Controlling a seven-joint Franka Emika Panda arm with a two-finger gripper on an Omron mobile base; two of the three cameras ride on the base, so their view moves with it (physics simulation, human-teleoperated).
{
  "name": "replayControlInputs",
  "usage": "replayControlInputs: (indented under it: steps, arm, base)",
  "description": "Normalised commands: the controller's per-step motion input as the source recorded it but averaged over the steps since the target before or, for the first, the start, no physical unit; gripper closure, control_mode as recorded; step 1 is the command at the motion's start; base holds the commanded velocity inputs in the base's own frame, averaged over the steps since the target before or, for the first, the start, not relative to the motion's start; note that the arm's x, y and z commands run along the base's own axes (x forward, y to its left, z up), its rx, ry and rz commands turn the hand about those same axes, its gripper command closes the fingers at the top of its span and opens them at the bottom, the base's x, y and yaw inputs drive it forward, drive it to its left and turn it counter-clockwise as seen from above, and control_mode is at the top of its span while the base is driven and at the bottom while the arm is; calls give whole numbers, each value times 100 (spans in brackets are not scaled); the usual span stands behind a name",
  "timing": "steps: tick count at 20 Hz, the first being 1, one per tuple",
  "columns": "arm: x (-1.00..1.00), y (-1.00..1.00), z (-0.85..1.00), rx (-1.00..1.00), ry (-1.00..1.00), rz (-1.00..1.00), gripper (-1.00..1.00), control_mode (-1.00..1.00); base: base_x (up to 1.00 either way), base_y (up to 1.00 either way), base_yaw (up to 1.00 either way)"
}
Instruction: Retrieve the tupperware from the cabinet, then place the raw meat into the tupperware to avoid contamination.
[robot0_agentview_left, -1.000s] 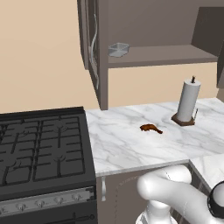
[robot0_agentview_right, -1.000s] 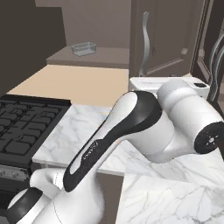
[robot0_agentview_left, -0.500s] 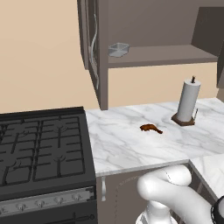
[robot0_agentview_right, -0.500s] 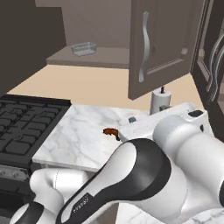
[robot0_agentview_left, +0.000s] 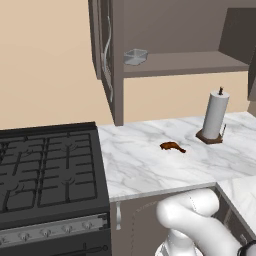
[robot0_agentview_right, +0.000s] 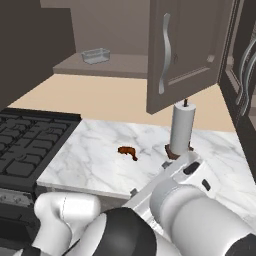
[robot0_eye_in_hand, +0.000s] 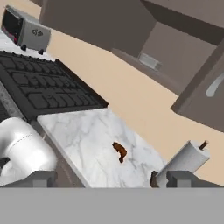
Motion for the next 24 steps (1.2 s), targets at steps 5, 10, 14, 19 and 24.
replayControlInputs:
  steps: [5,10,14,19,24]
  arm:
    - [-49,40,-16,-29,0,3,-100,-100]
    - [-26,42,4,-23,-2,0,-100,-100]
    - [-4,59,24,-20,-6,-1,-100,-100]
    - [0,67,28,-20,-6,-3,-100,-100]
    - [0,69,22,-21,-7,-4,-100,-100]
  base:
    - [0,0,0]
    - [0,0,0]
    - [0,0,0]
    - [0,0,0]
    - [0,0,0]
